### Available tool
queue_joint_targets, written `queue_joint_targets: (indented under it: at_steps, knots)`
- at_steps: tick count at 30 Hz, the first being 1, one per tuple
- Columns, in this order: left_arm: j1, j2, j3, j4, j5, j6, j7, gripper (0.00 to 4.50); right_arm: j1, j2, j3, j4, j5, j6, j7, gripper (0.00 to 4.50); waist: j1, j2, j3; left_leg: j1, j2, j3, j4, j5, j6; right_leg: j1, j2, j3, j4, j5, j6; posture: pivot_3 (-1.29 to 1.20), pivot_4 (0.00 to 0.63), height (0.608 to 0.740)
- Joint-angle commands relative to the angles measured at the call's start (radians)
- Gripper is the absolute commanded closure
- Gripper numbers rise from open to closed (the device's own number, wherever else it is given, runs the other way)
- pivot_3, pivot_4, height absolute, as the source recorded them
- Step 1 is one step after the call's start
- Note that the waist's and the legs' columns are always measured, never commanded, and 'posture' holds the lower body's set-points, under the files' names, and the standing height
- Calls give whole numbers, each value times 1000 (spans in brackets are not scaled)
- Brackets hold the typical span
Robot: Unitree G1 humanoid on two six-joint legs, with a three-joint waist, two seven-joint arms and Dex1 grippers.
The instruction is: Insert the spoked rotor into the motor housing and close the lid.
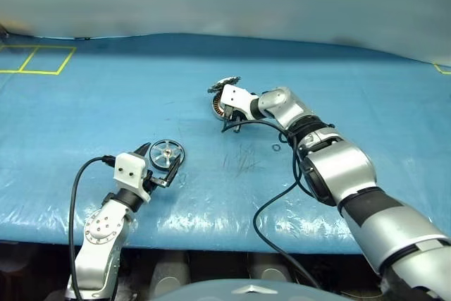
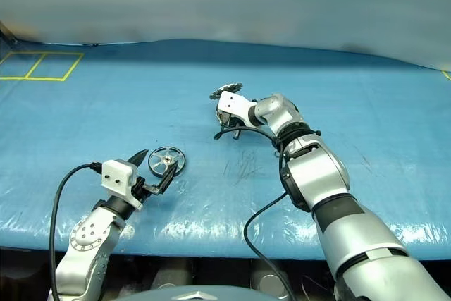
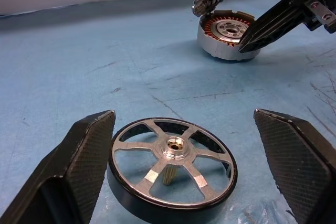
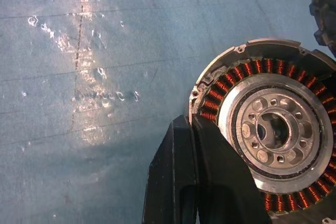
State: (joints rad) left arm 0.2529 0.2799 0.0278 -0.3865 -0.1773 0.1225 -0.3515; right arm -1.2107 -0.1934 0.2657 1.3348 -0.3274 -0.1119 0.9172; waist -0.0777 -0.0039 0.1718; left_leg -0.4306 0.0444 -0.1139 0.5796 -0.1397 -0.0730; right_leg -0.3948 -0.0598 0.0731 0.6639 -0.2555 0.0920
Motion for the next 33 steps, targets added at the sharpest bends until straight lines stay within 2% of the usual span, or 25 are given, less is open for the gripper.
queue_joint_targets:
  at_steps: [1,6,9,14,17,27,33]
  knots:
    - [-8,-2,-3,3,-1,-8,-5,0,6,-39,-35,-68,49,-52,92,4482,0,0,0,0,0,0,0,0,0,0,0,0,0,0,0,0,150,740]
    - [-12,-4,-19,26,-2,-10,-17,0,159,-108,-29,-291,100,-69,228,4482,1,0,0,0,0,0,-2,0,0,0,0,0,-1,2,4,0,150,740]
    - [-27,3,-27,38,-5,-4,-32,0,345,-155,-28,-592,142,27,262,4482,7,0,0,0,0,0,-2,0,0,0,0,0,-2,2,4,0,150,740]
    - [-80,28,-35,62,-9,15,-69,0,624,-216,-40,-1072,204,251,239,4482,15,0,0,0,0,-1,-2,0,0,0,0,-1,-2,2,4,0,150,740]
    - [-113,38,-42,79,-9,25,-89,0,728,-234,-49,-1251,227,345,203,4482,16,0,0,0,0,0,0,0,0,1,0,0,-2,0,2,0,150,740]
    - [-171,45,-70,119,-4,40,-130,0,952,-270,-46,-1637,289,558,98,4482,24,-1,0,-1,0,0,4,0,0,1,0,0,-2,1,2,0,150,740]
    - [-170,52,-68,121,-5,45,-143,0,1032,-285,-20,-1738,313,633,51,4482,26,-1,0,-2,0,0,4,0,-1,1,0,0,-3,1,2,0,150,740]
